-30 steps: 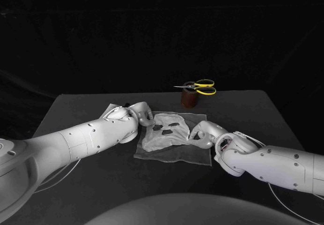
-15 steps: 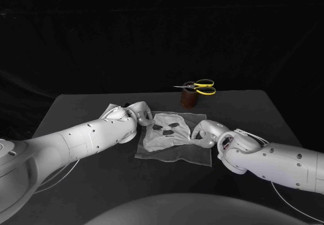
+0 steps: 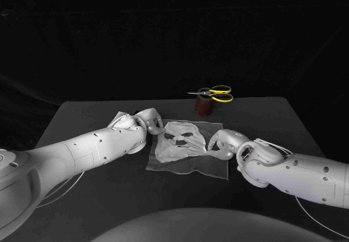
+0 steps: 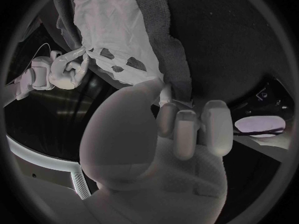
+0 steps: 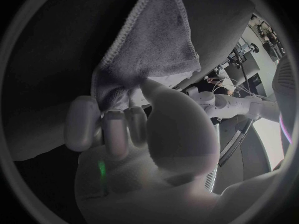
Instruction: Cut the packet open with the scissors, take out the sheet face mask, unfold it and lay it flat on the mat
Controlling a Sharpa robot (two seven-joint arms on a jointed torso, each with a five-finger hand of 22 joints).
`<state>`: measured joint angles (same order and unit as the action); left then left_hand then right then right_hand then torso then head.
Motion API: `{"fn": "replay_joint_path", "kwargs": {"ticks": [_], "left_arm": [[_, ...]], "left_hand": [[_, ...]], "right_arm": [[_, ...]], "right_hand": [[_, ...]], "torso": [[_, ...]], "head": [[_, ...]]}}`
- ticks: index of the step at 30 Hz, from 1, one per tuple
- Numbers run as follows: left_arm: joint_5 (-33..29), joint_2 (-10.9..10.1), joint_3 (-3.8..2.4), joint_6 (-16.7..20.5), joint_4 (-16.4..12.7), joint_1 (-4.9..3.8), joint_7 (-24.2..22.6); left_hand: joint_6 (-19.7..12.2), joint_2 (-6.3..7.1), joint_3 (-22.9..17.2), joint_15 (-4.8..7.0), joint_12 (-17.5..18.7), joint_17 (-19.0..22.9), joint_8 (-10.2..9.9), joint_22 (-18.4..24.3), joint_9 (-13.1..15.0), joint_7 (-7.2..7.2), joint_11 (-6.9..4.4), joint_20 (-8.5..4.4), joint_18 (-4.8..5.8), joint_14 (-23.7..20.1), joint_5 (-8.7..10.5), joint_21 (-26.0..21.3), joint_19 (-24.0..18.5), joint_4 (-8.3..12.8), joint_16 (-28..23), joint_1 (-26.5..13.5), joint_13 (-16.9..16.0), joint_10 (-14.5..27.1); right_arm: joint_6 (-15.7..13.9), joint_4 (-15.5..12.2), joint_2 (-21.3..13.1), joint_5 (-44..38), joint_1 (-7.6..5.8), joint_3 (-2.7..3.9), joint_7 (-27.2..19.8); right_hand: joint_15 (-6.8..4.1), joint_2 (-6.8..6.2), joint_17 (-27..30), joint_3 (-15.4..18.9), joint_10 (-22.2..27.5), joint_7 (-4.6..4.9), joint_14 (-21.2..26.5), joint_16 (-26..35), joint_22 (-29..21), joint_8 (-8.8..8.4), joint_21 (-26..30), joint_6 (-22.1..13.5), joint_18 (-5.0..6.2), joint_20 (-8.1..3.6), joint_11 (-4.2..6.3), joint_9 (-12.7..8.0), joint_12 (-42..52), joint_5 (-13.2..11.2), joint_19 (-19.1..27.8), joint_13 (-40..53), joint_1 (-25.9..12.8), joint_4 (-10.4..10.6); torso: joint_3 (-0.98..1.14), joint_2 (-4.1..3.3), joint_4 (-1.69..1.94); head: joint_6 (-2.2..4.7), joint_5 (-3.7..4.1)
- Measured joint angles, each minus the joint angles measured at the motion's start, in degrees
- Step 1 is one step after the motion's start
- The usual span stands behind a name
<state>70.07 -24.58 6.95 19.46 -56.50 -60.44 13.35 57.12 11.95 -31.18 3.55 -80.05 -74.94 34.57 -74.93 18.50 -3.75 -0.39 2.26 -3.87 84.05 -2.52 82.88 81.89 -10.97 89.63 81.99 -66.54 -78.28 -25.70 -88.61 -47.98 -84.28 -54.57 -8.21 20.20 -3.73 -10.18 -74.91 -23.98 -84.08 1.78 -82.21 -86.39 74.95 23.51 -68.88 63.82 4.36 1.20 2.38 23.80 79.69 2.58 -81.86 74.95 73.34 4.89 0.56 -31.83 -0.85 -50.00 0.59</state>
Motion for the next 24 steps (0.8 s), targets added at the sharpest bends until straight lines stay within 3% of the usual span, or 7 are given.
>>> {"fn": "replay_joint_path", "kwargs": {"ticks": [3, 5, 7, 10, 14, 22, 24], "left_arm": [[0.0, -0.2, 0.0, 0.1, -0.2, 0.0, -0.2], [-0.3, -0.6, 0.0, 0.1, -0.5, 0.01, -0.4], [-0.6, -0.9, 0.0, 0.1, -0.9, 0.02, -0.6], [-1.4, -1.5, 0.0, 0.0, -1.5, 0.04, -1.0], [-2.5, -2.3, -0.08, 0.0, -2.4, 0.06, -1.6], [-6.1, -4.4, -0.29, 1.7, -4.1, 0.08, -4.4], [-7.4, -4.9, -0.3, 2.6, -4.8, 0.08, -5.8]], "left_hand": [[0.0, 0.22, 0.0, 0.0, 0.6, 0.0, 0.0, 0.0, 0.0, 0.0, -0.03, 0.0, -0.01, 0.0, -0.15, 0.0, 0.0, 0.0, 0.0, -0.2, 1.3, 0.1], [-1.0, 0.3, -2.4, -0.02, 3.2, 0.0, -0.2, 0.0, 0.0, -0.52, 0.18, 0.09, 0.0, 0.0, -0.15, -0.3, -0.1, 2.4, 0.0, -1.0, 6.3, 3.3], [-3.0, 1.09, -2.5, -0.47, 5.6, 0.0, -1.5, 0.0, 0.0, -1.36, 1.03, 0.42, -0.01, -0.2, -0.6, -1.0, -1.1, 2.5, 0.0, -2.5, 10.6, 6.3], [-4.7, 2.3, -1.0, -1.15, 7.7, 0.0, -2.5, 0.0, -0.6, -2.3, 1.87, 1.11, -0.01, -0.1, -0.44, -1.6, -1.7, 2.2, -0.1, -3.7, 14.0, 8.9], [-6.2, 2.9, 0.4, -1.71, 8.3, 0.0, -3.2, 0.0, -0.9, -3.16, 2.78, 1.48, -0.01, 0.0, -0.44, -1.9, -2.1, 1.9, -0.3, -4.9, 15.4, 10.0], [-13.1, 3.09, 5.8, -4.03, 17.9, 0.0, -4.9, 5.2, -1.5, -5.49, 5.01, 3.68, -0.14, -0.1, -0.44, -6.0, -6.7, -0.8, -2.5, -8.1, 31.0, 22.6], [-14.4, 2.69, 7.2, -4.23, 19.0, 0.0, -4.8, 8.2, -1.5, -5.81, 5.33, 4.12, -1.58, 0.1, -0.44, -8.2, -9.1, -1.4, -3.9, -7.7, 32.1, 24.3]], "right_arm": [[-1.7, 0.0, -0.4, 0.1, 0.29, -0.26, -0.6], [-3.3, 0.0, -0.6, 0.6, 0.49, -0.44, -1.6], [-5.0, -0.1, -0.8, 1.2, 0.64, -0.53, -2.7], [-7.8, 0.0, -0.9, 2.8, 0.71, -0.59, -5.2], [-11.0, -0.4, -1.1, 5.2, 0.71, -0.56, -9.0], [-14.5, -2.2, -2.2, 9.1, 0.71, -0.56, -15.6], [-14.9, -2.7, -2.6, 9.5, 0.71, -0.56, -16.6]], "right_hand": [[0.66, -2.4, 0.0, 2.8, 0.1, 1.76, -0.7, 2.4, 0.0, -1.72, 4.8, -3.4, 0.0, 0.54, -1.59, 0.0, -4.5, 0.4, 2.3, 0.0, -2.7, 1.7], [1.1, -3.19, 0.0, 4.4, 0.1, 2.16, -1.1, 3.9, 0.0, -3.83, 7.7, -5.6, 0.0, 1.2, -2.68, -1.0, -7.5, 0.4, 3.5, 0.0, -3.4, 2.5], [1.57, -3.33, 0.0, 6.1, 0.6, 4.39, -1.5, 5.5, 0.0, -5.99, 11.1, -9.9, 0.63, 2.06, -3.87, -2.3, -10.8, 0.4, 5.1, 0.0, -3.6, 3.4], [2.21, -3.33, 0.0, 8.8, 1.6, 5.65, -1.7, 7.0, 0.0, -7.25, 14.6, -13.2, 1.82, 3.11, -5.03, -2.3, -14.0, 0.4, 6.7, 0.0, -3.6, 4.8], [2.3, -2.91, 0.0, 10.6, 1.8, 6.15, -1.8, 7.0, 0.0, -7.46, 15.1, -14.0, 1.84, 3.2, -5.31, -2.3, -14.3, 0.4, 6.8, -0.1, -3.2, 5.9], [2.31, 0.21, 0.0, 11.4, 1.8, 6.03, -1.8, 6.1, 0.0, -7.46, 13.1, -13.9, 1.83, 4.03, -5.29, -2.1, -12.8, 0.4, 5.9, -0.1, 0.0, 6.5], [2.31, 1.2, 0.0, 11.6, 1.0, 5.67, -1.8, 5.1, 0.0, -7.44, 10.8, -13.2, 1.83, 3.8, -4.82, -2.0, -11.0, 0.4, 4.5, 0.0, 1.0, 6.3]], "torso": [[0.0, 0.0, -0.01], [0.0, 0.0, -0.01], [0.01, 0.01, -0.01], [0.02, 0.03, -0.01], [0.04, 0.03, 0.01], [0.04, 0.01, 0.01], [0.03, 0.01, 0.04]], "head": [[0.0, -0.02], [0.0, 0.03], [0.0, 0.1], [0.0, 0.13], [0.0, 0.2], [0.0, 0.33], [0.0, 0.33]]}}
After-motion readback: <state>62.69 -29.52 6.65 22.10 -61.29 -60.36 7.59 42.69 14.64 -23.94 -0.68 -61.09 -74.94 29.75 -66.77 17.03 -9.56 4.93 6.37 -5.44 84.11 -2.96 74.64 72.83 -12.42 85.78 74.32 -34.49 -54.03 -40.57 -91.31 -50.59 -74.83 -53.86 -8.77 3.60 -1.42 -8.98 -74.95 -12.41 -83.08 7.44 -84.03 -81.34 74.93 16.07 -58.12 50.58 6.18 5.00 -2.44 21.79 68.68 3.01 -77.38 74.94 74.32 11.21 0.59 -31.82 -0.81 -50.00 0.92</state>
